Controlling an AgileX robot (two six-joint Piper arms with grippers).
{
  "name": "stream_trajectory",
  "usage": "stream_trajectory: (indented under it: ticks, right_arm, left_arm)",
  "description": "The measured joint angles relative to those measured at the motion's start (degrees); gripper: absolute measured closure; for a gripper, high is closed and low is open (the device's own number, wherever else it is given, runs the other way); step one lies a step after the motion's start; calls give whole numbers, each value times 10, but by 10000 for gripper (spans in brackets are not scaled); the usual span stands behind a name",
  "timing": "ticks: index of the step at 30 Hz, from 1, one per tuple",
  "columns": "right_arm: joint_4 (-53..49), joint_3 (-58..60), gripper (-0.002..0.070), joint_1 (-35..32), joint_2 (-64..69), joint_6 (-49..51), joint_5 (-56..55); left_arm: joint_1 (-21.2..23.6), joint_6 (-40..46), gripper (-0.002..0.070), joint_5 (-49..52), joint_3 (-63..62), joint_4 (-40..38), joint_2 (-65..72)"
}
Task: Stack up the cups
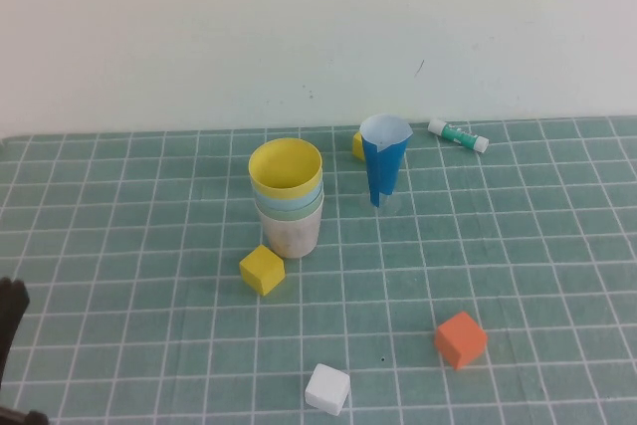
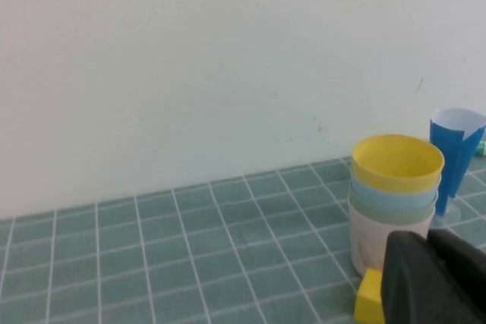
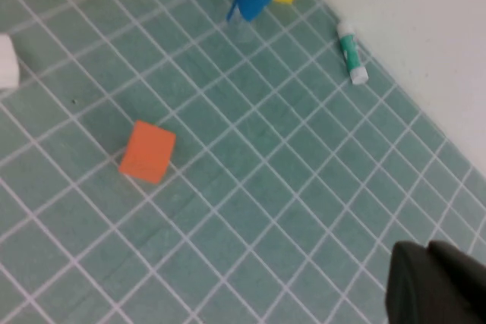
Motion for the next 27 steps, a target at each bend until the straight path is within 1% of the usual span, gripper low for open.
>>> stream_trajectory:
  ticks: [5,8,11,16,27]
  right_arm:
    - [7,133,676,0,-111,17,-62]
    - [14,197,676,0,-155,24,-76]
    - [15,240,676,0,-175,46,-77]
    - [25,260,676,0,-180,92,-72]
    - [29,260,676,0,-181,99,-72]
  left_arm:
    - [0,-14,676,63,23,-15,-61]
    - [0,-20,676,128,24,-67,-92]
    - [0,-22,676,174,24,-86,-102]
    - [0,-22,676,200,25,-93,-102]
    - [0,-22,676,202,26,-94,-103]
